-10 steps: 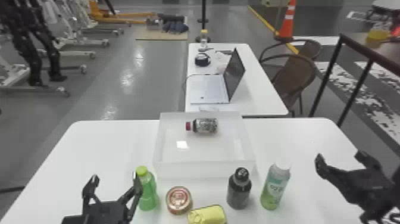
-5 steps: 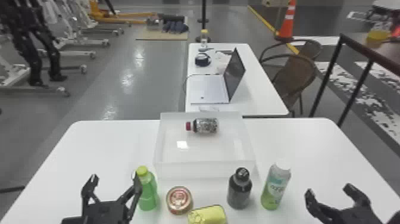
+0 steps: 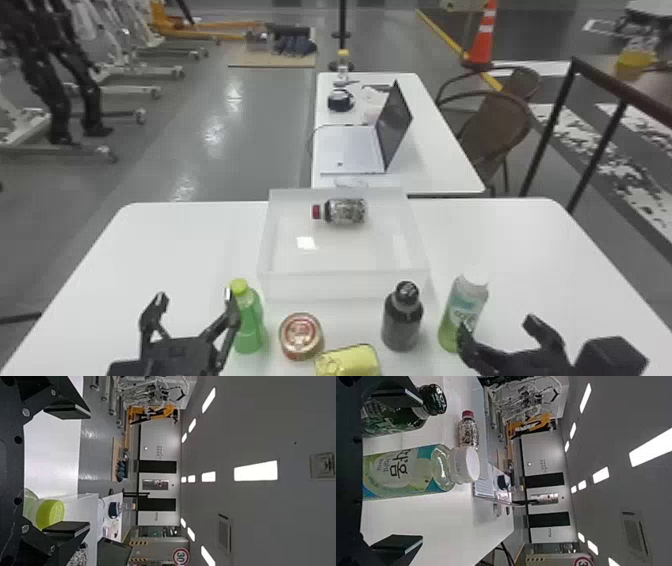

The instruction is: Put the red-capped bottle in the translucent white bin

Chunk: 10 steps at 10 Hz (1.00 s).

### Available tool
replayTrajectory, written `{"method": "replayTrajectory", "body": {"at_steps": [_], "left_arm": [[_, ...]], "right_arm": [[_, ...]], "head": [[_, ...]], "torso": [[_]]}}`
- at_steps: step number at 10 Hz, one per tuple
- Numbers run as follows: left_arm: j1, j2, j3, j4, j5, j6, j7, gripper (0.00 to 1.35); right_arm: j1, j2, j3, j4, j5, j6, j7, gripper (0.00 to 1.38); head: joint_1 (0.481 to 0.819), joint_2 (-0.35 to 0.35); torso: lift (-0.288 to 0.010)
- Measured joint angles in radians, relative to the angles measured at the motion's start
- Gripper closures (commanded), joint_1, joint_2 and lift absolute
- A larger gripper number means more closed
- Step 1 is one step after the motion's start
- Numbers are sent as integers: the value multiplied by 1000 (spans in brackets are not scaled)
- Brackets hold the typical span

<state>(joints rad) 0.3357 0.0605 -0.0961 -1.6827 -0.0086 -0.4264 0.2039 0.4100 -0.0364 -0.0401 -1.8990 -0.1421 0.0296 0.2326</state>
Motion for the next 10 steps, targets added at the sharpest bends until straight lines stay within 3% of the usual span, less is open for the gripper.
{"method": "replayTrajectory", "body": {"at_steps": [1, 3, 6, 10], "left_arm": [[4, 1, 1, -11, 0, 20, 0, 302], [9, 1, 1, -29, 5, 65, 0, 302], [16, 22, -9, -76, 33, 176, -1, 302], [22, 25, -4, -90, 33, 191, -1, 300]], "right_arm": [[16, -15, 16, -36, -6, 47, -38, 93], [20, -18, 20, -49, 8, 64, -33, 93], [-18, -29, 19, 31, 15, -55, 45, 93], [-18, -22, 20, 34, 32, -71, 43, 94]], "head": [[549, 0], [549, 0], [549, 0], [549, 0]], "torso": [[-100], [-100], [-100], [-100]]}}
